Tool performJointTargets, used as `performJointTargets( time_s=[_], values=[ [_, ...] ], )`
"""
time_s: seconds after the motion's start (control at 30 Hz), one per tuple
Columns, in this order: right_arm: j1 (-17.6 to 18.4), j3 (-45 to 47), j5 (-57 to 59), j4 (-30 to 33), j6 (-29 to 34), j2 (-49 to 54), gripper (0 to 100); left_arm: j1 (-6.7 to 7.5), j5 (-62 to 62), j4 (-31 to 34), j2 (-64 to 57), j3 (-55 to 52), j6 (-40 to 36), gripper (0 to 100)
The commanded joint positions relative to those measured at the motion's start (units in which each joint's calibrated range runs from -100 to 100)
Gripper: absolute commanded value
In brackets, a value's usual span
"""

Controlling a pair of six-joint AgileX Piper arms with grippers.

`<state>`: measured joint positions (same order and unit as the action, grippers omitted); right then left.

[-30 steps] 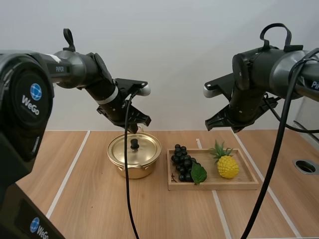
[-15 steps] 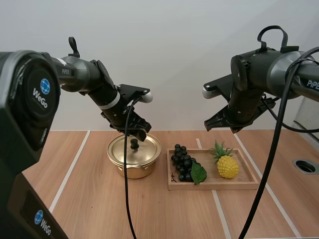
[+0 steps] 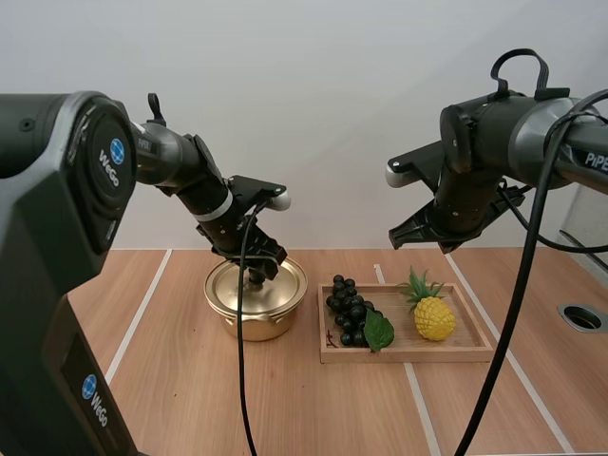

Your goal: Open the pot, put the pineapple inside, and close it

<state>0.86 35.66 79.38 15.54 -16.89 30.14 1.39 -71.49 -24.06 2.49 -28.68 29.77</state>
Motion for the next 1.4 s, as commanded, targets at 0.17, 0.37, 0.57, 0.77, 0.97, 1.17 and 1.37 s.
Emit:
performJointTargets(
  time_s=[0.17, 0.37, 0.57, 0.77, 0.97, 1.17, 1.37],
  values=[
    [-0.2, 0.2, -1.0, -0.22, -0.3, 0.34, 0, -0.18, 2.64, 0.67, 2.02, -0.34, 0.16, 81],
    [-0.2, 0.2, -1.49, -0.22, -0.3, 0.34, 0, -0.18, 4.04, 0.61, 2.94, -0.34, 0.72, 81],
    [-0.2, 0.2, -1.48, -0.27, -0.74, 0.34, 0, -0.18, 3.87, 0.38, 2.94, -0.34, 0.95, 80],
    [-0.2, 0.2, -1.85, -0.27, -0.73, 0.34, 0, -0.18, 0.08, 0.38, 2.94, -0.34, 0.95, 44],
    [-0.2, 0.2, -2.02, -0.4, -0.73, 0.34, 0, -0.18, -3.69, 0.38, 2.94, -0.34, 0.95, 0],
    [-0.2, 0.2, -0.42, -0.37, -0.73, 0.34, 0, -0.18, -4.0, 0.38, 0.2, 0.73, 0.95, 0],
    [-0.2, 0.2, 1.22, -0.26, -0.73, -1.6, 0, -0.18, -4.0, 0.38, -9.81, 4.98, 0.95, 0]
  ],
)
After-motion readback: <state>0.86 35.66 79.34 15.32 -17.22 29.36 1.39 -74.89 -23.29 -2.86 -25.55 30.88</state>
